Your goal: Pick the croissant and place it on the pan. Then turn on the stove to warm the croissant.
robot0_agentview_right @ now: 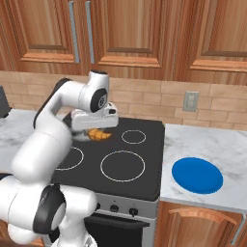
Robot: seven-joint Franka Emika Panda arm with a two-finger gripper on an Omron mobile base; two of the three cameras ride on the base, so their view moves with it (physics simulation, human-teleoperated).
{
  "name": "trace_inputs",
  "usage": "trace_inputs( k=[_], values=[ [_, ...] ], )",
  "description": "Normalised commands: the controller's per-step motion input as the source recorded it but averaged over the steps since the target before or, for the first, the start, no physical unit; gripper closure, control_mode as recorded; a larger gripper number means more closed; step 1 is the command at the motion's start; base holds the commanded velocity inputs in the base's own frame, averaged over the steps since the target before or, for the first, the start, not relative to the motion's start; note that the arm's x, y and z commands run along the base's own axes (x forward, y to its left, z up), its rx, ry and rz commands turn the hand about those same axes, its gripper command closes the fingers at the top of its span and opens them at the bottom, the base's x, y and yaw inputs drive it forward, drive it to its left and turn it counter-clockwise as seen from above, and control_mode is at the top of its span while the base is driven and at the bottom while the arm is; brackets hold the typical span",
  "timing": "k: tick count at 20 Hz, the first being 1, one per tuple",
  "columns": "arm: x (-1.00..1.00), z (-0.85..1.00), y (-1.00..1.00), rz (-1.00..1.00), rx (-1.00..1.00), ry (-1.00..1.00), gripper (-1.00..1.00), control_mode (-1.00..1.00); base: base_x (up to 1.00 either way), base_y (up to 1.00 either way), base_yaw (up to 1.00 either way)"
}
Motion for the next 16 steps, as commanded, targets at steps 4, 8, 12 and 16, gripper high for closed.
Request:
trace_inputs(
  k=[4, 8, 12, 16],
  values=[
    [0.32, 0.0, 0.38, 0.0, 0.08, 0.0, 1.0, -1.0, 0.0, 0.0, 0.0],
    [0.33, 0.0, 0.34, 0.0, 0.06, 0.01, 1.0, -1.0, 0.0, 0.0, 0.0],
    [0.29, 0.0, 0.29, 0.0, 0.05, 0.03, 1.0, -1.0, 0.0, 0.0, 0.0],
    [0.21, -0.03, 0.37, 0.0, 0.02, 0.01, 1.0, -1.0, 0.0, 0.0, 0.0]
  ],
)
